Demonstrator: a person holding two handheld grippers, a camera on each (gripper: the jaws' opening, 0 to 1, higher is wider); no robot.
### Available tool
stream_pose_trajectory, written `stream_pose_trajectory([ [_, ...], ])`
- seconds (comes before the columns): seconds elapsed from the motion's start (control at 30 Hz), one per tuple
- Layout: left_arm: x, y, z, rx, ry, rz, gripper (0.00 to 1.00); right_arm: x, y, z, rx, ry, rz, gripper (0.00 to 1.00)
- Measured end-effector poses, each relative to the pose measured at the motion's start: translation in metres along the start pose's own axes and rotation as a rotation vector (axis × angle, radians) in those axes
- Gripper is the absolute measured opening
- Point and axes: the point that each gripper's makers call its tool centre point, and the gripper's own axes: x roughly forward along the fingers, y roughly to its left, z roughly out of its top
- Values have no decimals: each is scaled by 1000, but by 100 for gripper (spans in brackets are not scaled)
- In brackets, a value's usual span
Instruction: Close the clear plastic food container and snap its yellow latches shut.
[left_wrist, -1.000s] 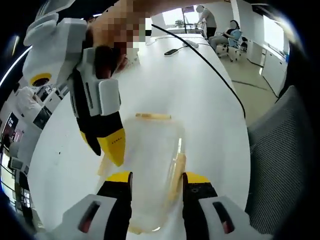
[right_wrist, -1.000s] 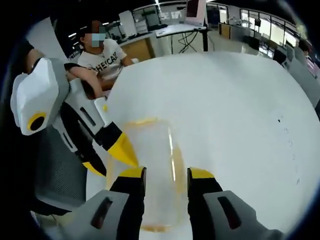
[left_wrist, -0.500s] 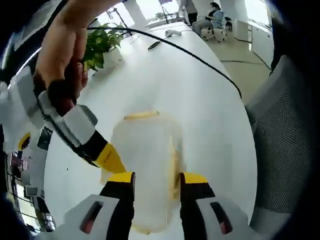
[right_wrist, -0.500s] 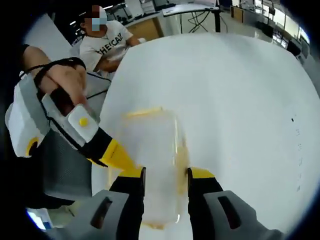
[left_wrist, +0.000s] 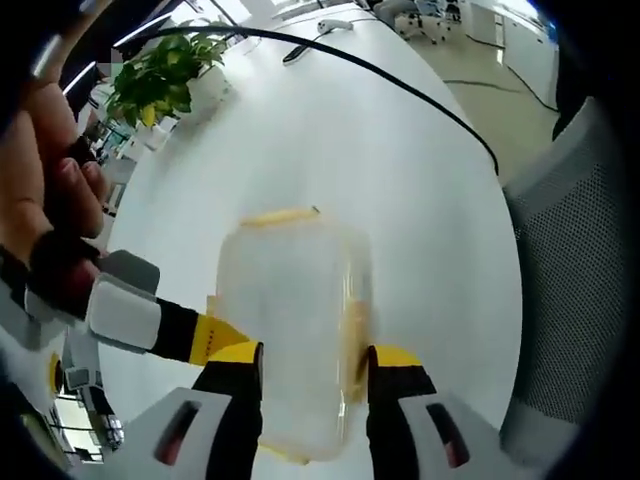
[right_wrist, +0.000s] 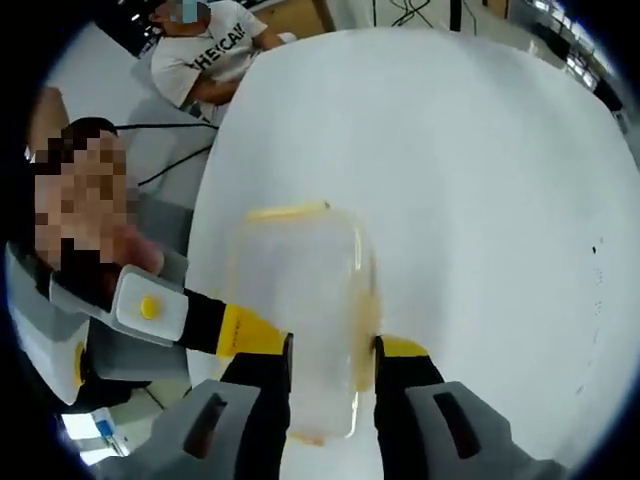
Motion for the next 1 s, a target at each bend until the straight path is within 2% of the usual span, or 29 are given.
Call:
stream_pose_trajectory([
  [0.03,0,0,0,-4,0,2,35,0,3,-4,-2,20,27,27],
  [0.07,0,-1,0,-24,4,0,35,1,0,-3,-4,-1,17,27],
  [0.33,1,1,-2,-28,-17,5,31,1,1,-2,13,13,31,27],
  [0.43,2,1,-1,-35,6,5,30,2,1,-1,24,16,34,26],
  [0.47,0,12,-3,27,34,59,29,2,1,-1,26,22,30,26],
  [0.5,4,2,-1,-21,8,19,28,2,1,0,31,28,30,26],
  [0.63,0,3,-4,-24,-17,13,29,2,1,0,32,34,37,27],
  [0.8,1,1,0,-14,3,13,30,2,1,0,59,18,50,28],
  [1.0,1,1,-1,-21,-9,10,32,2,1,0,71,9,52,28],
])
